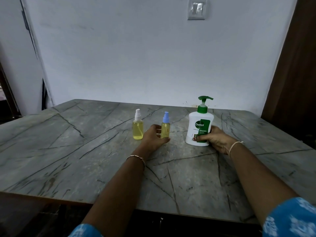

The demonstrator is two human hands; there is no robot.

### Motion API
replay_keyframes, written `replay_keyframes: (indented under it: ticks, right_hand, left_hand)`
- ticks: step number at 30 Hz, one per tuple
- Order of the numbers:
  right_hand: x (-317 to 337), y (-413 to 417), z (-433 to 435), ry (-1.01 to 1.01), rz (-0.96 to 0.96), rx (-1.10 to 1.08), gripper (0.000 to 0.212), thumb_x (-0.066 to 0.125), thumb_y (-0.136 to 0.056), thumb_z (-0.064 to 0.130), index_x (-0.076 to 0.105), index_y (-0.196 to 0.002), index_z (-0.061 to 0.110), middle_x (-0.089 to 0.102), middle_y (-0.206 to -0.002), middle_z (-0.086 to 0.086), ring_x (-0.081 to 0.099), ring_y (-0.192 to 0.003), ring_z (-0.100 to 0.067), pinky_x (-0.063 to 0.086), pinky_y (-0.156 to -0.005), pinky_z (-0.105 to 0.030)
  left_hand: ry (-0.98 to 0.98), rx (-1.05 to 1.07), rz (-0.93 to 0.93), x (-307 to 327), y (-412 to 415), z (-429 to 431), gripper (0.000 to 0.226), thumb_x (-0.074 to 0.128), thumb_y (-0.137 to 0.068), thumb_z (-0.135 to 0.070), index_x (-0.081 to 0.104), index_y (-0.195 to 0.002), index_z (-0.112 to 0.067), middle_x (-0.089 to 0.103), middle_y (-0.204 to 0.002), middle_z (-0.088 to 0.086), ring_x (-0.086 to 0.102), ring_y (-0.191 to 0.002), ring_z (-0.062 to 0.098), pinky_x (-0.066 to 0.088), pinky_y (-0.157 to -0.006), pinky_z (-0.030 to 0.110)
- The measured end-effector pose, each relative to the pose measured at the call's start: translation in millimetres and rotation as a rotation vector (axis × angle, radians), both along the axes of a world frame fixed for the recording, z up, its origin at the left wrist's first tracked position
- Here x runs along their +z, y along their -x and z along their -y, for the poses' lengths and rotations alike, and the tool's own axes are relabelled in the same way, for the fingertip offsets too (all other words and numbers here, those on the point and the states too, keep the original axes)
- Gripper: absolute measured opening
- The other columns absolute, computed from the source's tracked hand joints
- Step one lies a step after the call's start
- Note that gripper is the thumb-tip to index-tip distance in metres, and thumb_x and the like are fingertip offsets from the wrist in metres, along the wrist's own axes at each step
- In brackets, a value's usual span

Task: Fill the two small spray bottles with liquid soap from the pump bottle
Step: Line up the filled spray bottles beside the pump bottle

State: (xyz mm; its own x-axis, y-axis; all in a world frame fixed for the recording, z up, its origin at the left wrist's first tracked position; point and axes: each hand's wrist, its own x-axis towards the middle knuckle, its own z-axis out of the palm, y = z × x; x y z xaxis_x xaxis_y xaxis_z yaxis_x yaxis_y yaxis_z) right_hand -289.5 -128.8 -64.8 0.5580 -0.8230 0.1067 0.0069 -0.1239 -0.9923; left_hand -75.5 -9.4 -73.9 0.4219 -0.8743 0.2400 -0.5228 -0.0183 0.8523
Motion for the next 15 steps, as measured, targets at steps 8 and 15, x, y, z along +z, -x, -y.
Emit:
replay_keyframes:
  ticks: [8, 15]
  right_hand:
    - [0.8, 2.3, -0.4, 0.008, 0.001, 0.001, 0.042, 0.075, -0.062, -0.016, 0.067, -0.098, 0.004, 0.072, -0.099, -0.011, 0.067, -0.093, -0.024, 0.052, -0.083, -0.033]
    - [4.9, 5.3, -7.2, 0.003, 0.012, -0.007, 0.061, 0.081, -0.050, -0.003, 0.064, -0.108, 0.002, 0.071, -0.105, -0.012, 0.067, -0.098, -0.026, 0.053, -0.087, -0.036]
  left_hand:
    - [-0.030, -0.012, -0.003, 0.2, -0.1, -0.4, 0.067, 0.080, -0.074, -0.016, 0.043, -0.129, -0.007, 0.059, -0.126, 0.010, 0.060, -0.111, 0.024, 0.049, -0.098, 0.040]
    - [-0.022, 0.000, 0.010, -0.3, 1.4, -1.7, 0.066, 0.081, -0.073, -0.017, 0.045, -0.127, -0.007, 0.060, -0.126, 0.010, 0.060, -0.110, 0.024, 0.049, -0.098, 0.043]
